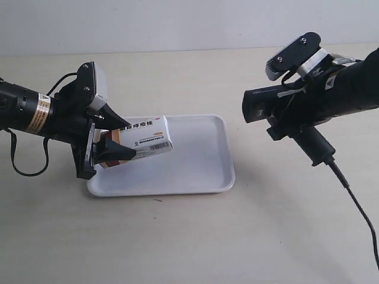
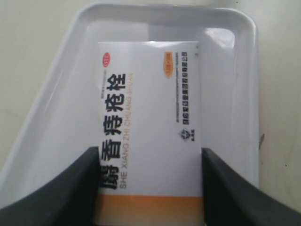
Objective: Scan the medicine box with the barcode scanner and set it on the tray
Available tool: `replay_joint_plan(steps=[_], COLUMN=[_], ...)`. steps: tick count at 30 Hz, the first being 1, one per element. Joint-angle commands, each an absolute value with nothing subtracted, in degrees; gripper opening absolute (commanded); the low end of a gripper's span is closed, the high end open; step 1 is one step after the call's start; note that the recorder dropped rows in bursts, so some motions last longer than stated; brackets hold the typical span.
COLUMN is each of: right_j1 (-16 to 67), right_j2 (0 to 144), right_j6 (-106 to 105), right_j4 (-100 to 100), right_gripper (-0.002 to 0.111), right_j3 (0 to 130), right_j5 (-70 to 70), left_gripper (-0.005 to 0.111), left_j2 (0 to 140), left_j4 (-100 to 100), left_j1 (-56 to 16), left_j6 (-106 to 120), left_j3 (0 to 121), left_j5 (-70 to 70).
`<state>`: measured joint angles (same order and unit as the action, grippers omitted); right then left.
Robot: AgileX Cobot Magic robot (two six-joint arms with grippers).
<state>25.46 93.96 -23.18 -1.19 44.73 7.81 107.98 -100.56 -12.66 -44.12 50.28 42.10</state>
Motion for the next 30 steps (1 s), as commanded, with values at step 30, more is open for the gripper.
replay_joint_plan(steps=[30], right_j1=[21.0], right_j2=[109.54], right_j6=[-6.03], right_j4=[0.96], right_gripper=[0.0], right_j3=[53.31], right_j5=[6.54], left_gripper=[0.0], left_j2=[113.62], left_j4=[-78.84], left_j1=[-21.13], left_j6=[-34.96], left_j3=[51.13], left_j5=[28.61])
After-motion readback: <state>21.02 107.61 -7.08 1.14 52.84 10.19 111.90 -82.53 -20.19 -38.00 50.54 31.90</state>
